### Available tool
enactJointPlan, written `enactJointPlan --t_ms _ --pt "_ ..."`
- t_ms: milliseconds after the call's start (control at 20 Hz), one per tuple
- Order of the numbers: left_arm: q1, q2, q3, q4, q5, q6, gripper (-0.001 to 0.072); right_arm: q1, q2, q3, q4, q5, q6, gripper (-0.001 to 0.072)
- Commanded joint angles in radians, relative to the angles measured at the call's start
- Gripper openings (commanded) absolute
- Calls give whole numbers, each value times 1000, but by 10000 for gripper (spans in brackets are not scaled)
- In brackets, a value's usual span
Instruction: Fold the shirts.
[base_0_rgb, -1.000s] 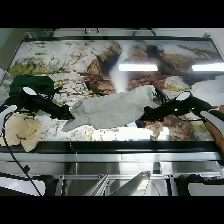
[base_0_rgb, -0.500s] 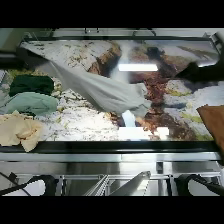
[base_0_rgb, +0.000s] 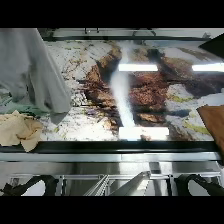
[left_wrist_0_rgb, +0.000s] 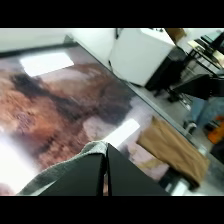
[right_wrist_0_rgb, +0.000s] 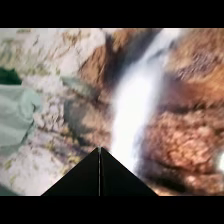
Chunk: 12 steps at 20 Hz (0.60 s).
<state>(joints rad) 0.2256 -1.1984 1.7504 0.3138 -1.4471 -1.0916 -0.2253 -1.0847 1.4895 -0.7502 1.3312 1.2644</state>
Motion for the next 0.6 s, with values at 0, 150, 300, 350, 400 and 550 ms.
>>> enactJointPlan --t_ms 0,150,300,350,400,550 --pt "-168 -38 -119 34 -15 9 22 98 -6 -163 2 -24 4 12" --pt "-390 -160 -144 34 7 34 21 182 -17 -310 2 -112 2 13" --pt "-554 -306 -144 35 27 44 22 228 -47 -399 2 -129 -3 13" --pt "-590 -357 -144 35 24 45 21 233 -56 -416 3 -127 -11 12" --pt "-614 -402 -144 35 26 51 17 237 -63 -431 2 -127 -11 13" --pt "-626 -483 -144 35 35 55 14 240 -74 -470 1 -131 -29 13"
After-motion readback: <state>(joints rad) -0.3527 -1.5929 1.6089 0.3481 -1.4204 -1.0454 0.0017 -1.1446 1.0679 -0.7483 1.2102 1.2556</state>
